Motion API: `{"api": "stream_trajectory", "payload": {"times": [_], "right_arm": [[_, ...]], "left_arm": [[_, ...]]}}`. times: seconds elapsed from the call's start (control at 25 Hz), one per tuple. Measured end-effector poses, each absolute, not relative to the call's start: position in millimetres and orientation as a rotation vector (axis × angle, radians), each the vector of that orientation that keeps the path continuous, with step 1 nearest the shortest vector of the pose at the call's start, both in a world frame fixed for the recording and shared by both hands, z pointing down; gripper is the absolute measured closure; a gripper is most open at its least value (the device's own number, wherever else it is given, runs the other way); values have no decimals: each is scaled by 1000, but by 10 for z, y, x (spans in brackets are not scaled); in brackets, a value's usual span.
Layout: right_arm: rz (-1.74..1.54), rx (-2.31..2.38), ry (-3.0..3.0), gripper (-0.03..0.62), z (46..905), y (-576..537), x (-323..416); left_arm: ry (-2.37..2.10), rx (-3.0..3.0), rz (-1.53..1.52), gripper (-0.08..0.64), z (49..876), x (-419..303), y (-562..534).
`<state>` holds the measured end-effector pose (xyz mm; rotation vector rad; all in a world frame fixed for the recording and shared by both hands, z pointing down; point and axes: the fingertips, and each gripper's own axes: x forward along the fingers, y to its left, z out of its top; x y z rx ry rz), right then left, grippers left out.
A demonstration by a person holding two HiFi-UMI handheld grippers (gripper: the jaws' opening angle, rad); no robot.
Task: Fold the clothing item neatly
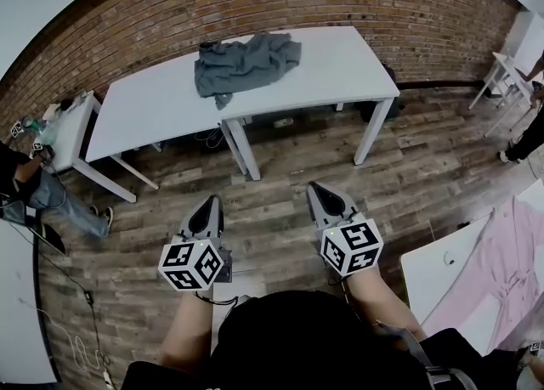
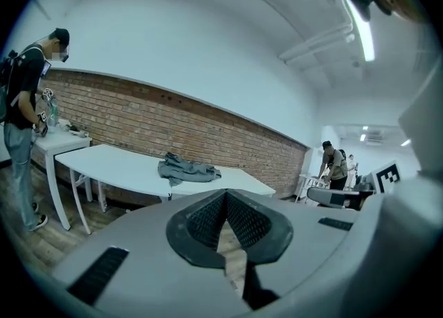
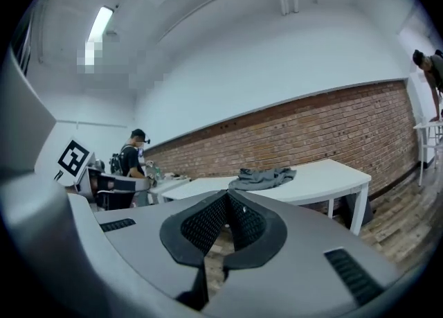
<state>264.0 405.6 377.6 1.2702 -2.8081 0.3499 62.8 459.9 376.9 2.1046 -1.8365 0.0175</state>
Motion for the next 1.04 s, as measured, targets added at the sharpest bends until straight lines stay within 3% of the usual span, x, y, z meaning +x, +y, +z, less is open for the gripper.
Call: {"api": "stream_trajectory", "payload": {"times": [1.04], "right_arm": [[345, 1187, -2770, 594, 3842, 4757, 1825]], "left_arm": [[-1775, 2191, 122, 561, 4016, 36, 5152]]}}
